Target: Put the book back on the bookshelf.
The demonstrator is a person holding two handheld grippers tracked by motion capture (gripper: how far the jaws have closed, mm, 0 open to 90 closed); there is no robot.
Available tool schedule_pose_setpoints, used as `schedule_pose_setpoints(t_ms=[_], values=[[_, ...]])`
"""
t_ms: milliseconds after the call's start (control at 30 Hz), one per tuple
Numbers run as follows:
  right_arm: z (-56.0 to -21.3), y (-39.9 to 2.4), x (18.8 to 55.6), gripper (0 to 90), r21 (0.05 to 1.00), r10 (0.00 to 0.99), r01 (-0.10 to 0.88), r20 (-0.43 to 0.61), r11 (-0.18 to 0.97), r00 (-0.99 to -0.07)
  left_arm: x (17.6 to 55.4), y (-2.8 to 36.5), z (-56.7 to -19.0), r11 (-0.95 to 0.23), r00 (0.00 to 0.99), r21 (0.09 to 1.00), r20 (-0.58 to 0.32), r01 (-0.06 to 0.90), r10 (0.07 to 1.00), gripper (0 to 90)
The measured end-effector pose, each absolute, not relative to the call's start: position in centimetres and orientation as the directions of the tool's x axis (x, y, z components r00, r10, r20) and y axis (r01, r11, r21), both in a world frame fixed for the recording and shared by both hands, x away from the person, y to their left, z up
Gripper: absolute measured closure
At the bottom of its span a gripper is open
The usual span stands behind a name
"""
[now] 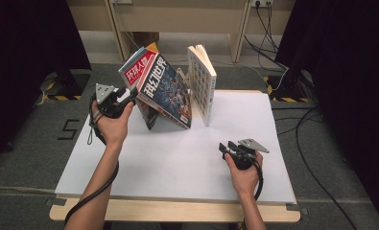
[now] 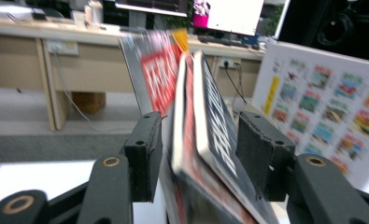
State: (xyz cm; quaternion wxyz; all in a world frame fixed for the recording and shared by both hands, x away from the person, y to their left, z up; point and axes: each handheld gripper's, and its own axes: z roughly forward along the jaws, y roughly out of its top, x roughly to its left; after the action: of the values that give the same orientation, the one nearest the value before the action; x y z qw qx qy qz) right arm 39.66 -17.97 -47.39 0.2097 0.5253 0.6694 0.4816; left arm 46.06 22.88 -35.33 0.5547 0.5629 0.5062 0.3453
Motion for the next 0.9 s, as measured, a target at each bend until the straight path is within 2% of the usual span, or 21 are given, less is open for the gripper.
schedule_pose_setpoints(t_ms=[200, 533, 667, 900], values=[[-47.4, -18.0, 39.6, 56.8, 0.865, 0.907, 0.502, 0.226, -0.018, -0.356, 45.8, 22.4, -37.7, 0.116, 0.253, 0.966, -0.175, 0.231, 0.951, 51.9], [-47.5, -17.9, 39.7, 56.8, 0.863, 0.905, 0.505, 0.228, -0.016, -0.361, 46.2, 21.8, -39.2, 0.134, 0.258, 0.952, -0.207, 0.274, 0.944, 52.0], [-47.4, -17.8, 39.7, 56.8, 0.865, 0.904, 0.502, 0.224, -0.012, -0.363, 47.2, 21.5, -39.9, 0.175, 0.244, 0.937, -0.254, 0.302, 0.936, 49.9], [-47.5, -18.0, 39.7, 56.7, 0.863, 0.905, 0.504, 0.226, -0.015, -0.360, 48.2, 20.5, -39.9, 0.198, 0.242, 0.931, -0.278, 0.306, 0.930, 45.6]])
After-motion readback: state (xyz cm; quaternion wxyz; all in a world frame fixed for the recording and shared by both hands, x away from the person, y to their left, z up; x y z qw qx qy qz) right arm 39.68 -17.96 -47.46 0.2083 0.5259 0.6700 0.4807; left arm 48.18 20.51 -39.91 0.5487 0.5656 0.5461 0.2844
